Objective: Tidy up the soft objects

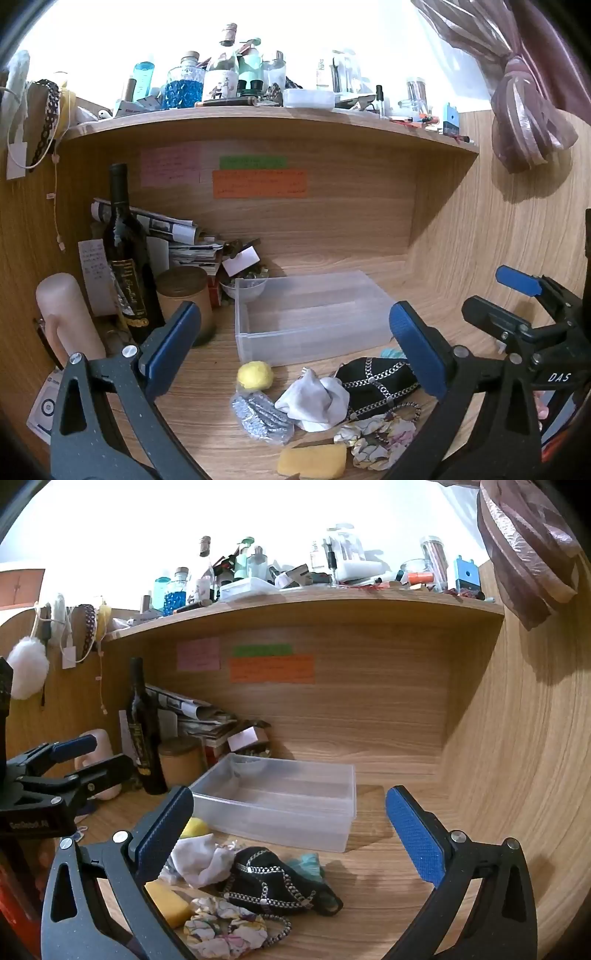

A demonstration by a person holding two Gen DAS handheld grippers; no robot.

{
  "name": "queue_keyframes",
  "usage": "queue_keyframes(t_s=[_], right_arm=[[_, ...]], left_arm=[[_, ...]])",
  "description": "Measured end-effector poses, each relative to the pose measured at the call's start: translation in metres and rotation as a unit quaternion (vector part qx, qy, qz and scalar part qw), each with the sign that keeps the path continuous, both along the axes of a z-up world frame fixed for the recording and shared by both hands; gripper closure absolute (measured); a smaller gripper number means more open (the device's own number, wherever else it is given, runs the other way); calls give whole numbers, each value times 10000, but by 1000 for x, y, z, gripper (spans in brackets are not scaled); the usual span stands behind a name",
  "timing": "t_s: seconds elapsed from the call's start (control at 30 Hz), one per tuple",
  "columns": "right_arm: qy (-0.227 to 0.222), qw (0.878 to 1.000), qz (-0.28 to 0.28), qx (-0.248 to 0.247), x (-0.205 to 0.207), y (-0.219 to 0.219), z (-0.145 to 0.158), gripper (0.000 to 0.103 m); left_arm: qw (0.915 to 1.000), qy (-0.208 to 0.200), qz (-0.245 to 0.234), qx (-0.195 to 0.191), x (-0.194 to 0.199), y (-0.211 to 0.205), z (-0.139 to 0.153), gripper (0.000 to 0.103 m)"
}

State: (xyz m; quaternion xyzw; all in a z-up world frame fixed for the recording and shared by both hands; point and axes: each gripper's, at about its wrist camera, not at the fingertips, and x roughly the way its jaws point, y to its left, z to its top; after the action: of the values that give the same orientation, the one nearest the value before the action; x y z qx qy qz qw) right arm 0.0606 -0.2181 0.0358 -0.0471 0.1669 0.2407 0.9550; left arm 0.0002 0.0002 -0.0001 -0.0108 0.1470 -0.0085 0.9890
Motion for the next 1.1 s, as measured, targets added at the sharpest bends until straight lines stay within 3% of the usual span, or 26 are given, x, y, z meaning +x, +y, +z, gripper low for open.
queue_keyframes(t_s=[0.27,1.1], right_arm=[[37,10000,68,15,3,0,1,0],[80,9999,130,34,7,5,0,0]], left_arm=[[9999,3,-91,123,4,-7,1,0],[9999,-74,-104,-86,4,6,-1,0]])
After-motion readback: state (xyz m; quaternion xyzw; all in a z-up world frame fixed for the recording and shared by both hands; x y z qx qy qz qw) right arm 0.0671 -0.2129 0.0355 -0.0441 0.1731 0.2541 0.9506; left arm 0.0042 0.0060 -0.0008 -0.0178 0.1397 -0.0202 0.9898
